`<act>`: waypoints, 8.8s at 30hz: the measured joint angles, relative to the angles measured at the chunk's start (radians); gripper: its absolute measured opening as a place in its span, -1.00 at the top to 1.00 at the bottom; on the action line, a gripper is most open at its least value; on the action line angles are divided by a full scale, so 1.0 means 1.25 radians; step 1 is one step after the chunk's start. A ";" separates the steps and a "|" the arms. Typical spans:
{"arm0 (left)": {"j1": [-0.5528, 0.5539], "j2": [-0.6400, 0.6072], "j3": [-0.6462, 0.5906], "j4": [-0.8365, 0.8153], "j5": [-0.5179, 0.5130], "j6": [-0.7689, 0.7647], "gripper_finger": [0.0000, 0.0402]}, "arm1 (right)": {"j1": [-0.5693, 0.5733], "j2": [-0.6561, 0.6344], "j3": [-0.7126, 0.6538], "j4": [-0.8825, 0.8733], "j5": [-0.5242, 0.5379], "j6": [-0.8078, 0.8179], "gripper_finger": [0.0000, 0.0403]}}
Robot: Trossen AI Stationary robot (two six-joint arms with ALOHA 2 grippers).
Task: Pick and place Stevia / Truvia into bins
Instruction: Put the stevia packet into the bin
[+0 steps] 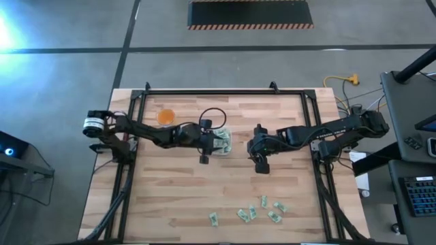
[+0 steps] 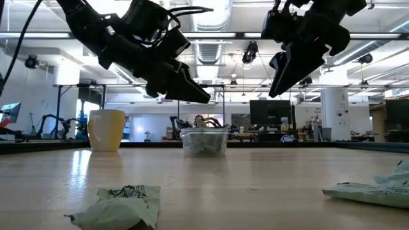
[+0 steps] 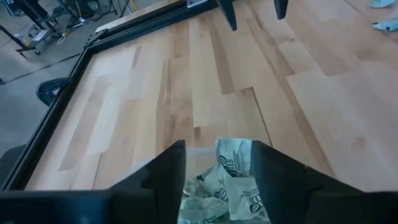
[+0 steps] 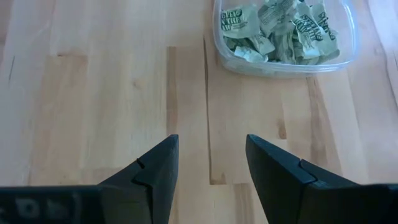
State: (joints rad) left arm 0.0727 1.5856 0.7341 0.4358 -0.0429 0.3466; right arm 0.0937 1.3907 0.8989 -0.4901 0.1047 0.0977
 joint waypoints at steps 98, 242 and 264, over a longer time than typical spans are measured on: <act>-0.101 -0.042 -0.002 -0.162 0.022 -0.095 0.01 | 0.412 0.168 -0.108 0.112 0.757 0.247 0.94; -0.054 0.077 0.067 -0.089 -0.280 -0.043 0.97 | -0.120 0.034 -0.042 0.101 -0.063 -0.141 0.45; 0.061 0.092 0.075 -0.159 -0.124 -0.042 0.97 | -0.121 0.034 -0.042 0.104 -0.062 -0.147 0.48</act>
State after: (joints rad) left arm 0.1494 1.7000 0.8280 0.2371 -0.1975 0.2942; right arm -0.0570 1.4338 0.8467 -0.3603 0.0269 -0.0856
